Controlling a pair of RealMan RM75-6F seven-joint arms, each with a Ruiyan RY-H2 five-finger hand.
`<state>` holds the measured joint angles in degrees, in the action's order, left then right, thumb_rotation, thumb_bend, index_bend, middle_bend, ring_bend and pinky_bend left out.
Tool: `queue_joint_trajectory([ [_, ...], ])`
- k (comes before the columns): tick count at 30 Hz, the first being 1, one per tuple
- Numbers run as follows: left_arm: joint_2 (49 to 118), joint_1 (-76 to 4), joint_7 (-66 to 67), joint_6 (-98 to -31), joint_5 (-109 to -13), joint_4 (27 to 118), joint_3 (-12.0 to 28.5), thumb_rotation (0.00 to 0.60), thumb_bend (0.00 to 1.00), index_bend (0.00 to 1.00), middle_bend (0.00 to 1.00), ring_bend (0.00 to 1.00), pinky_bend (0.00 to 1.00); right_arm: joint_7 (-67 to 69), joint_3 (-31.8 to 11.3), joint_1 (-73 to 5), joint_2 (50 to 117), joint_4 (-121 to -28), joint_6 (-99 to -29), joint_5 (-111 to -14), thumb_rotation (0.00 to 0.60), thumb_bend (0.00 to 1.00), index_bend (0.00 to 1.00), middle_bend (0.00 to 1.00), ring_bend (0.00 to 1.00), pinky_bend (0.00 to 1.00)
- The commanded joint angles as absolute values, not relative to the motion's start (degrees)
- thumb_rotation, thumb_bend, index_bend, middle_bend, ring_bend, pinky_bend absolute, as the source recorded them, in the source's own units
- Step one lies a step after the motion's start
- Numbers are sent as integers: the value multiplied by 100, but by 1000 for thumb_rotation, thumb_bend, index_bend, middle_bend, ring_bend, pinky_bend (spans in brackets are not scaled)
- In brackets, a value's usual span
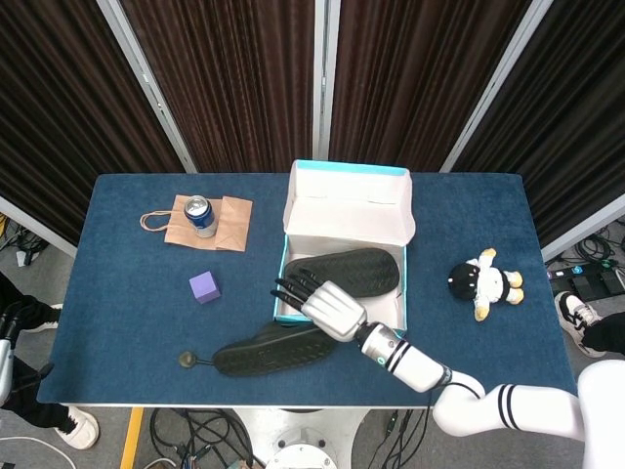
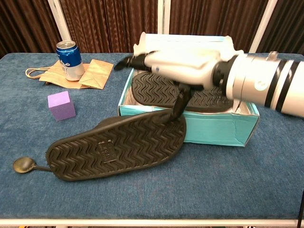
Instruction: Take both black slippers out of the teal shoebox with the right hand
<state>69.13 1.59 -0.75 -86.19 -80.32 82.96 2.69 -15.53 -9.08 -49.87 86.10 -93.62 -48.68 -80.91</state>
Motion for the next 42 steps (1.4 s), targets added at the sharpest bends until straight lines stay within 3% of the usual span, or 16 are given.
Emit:
queue_joint_trajectory([
  [1,6912,157,-81,-8614,-8032,8289,270,600,0,163,87,13,47,-1203,-1155,-4948,8343,-9402,-5065,-8038,600,52,0,9,0,0],
  [8,6899,155,-64,-8620,-8049,8324,265,600,0,163,87,13,47,-1030,-1341,-5190,8024,-9050,-4450,-7354,600,52,0,117,0,58],
  [17,6850,176,-3,-8631,-8031,8406,257,600,0,163,87,13,47,-1465,-1173,-5662,8480,-8261,-3726,-6540,600,54,63,172,40,153],
  [42,6902,181,-92,-8577,-7992,8287,255,600,0,163,87,13,47,-2185,-882,-6044,9183,-7606,-3865,-5860,600,57,100,206,83,226],
])
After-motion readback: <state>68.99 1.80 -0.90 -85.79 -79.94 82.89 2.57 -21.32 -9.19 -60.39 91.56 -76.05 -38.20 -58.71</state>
